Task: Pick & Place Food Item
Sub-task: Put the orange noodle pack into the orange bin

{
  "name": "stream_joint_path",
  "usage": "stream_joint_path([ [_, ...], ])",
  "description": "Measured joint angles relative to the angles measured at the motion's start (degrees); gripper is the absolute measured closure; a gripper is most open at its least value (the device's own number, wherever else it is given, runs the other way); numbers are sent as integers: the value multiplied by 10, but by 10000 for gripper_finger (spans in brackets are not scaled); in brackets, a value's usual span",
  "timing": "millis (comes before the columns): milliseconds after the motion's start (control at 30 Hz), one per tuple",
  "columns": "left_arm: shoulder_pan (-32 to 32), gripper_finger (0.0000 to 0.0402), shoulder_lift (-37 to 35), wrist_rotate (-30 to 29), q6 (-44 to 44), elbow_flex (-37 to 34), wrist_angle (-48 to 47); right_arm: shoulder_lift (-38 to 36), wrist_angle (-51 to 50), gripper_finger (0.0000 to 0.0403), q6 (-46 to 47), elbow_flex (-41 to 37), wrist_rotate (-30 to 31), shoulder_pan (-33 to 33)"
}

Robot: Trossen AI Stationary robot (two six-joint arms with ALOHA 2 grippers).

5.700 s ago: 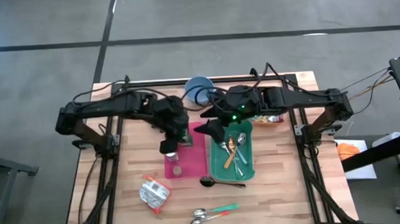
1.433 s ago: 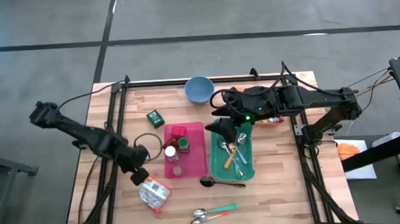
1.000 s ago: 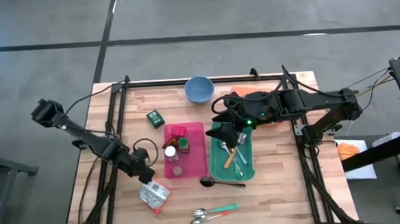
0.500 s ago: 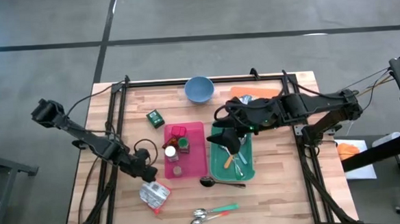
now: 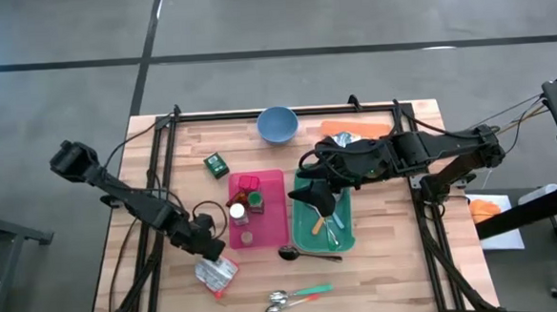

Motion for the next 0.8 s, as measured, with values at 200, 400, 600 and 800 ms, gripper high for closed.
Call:
stream_joint_path([
  [200,0,194,10,0,0,1,2,0,0,36,0,0,0,0],
  [400,0,258,10,0,0,1,2,0,-1,36,0,0,0,0],
  [600,0,316,9,1,1,1,8,0,-1,36,-1,0,0,0],
  [800,0,351,9,10,4,2,25,0,-1,36,-4,0,-1,0],
])
